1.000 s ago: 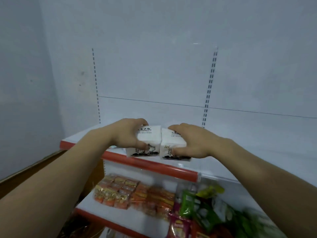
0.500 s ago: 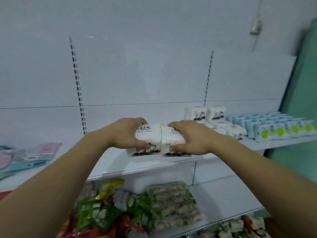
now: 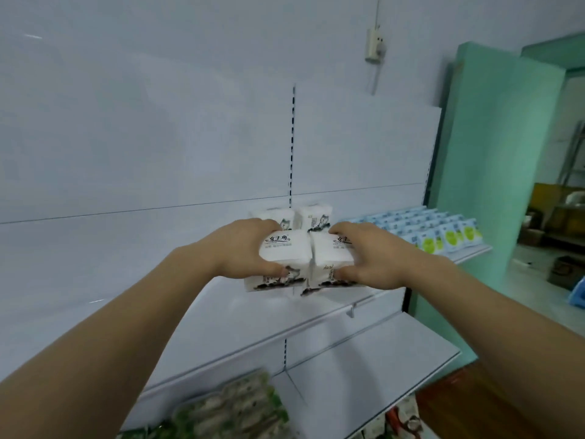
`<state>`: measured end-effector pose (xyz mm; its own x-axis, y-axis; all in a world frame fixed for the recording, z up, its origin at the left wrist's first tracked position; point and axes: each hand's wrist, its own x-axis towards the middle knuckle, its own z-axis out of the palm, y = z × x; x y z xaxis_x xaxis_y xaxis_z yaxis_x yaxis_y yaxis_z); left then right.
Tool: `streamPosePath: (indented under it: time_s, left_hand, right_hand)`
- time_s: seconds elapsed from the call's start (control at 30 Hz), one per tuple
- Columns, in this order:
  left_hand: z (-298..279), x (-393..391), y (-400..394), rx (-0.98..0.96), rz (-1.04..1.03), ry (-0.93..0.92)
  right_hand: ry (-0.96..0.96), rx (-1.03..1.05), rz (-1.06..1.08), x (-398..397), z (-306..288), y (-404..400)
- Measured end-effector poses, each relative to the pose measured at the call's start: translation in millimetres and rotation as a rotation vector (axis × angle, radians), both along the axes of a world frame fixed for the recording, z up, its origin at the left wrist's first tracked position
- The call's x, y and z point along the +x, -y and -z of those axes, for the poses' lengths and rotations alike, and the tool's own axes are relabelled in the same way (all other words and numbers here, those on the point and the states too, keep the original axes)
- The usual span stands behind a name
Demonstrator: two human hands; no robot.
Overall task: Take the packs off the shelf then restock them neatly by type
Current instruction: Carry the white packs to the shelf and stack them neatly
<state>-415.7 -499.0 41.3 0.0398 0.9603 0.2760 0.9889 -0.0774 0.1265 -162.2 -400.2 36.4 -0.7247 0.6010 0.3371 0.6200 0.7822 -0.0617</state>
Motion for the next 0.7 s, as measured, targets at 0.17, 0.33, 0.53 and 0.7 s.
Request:
streamPosePath:
  time_s: [0.17, 0.33, 0.53, 0.7]
  left_hand:
    - [-15.0, -31.3, -69.0, 0.027, -0.042, 0.012]
    - [-10.4, -49.0, -126.7, 0.034, -0.124, -0.004]
    - [8.6, -40.4, -169.7, 0.001, -0.222, -0.025]
    - [16.5, -34.7, -182.3, -0.086, -0.280, -0.068]
  right_hand:
    - [0.019, 0.030, 0.051, -15.6, -25.7, -75.1]
    - [0.021, 0.024, 0.065, -36.4, -30.3, -143.6]
    - [0.125, 0.026, -0.009, -63.2, -17.2, -209.8]
    - [0.212, -0.010, -0.159, -79.3, -3.5, -252.9]
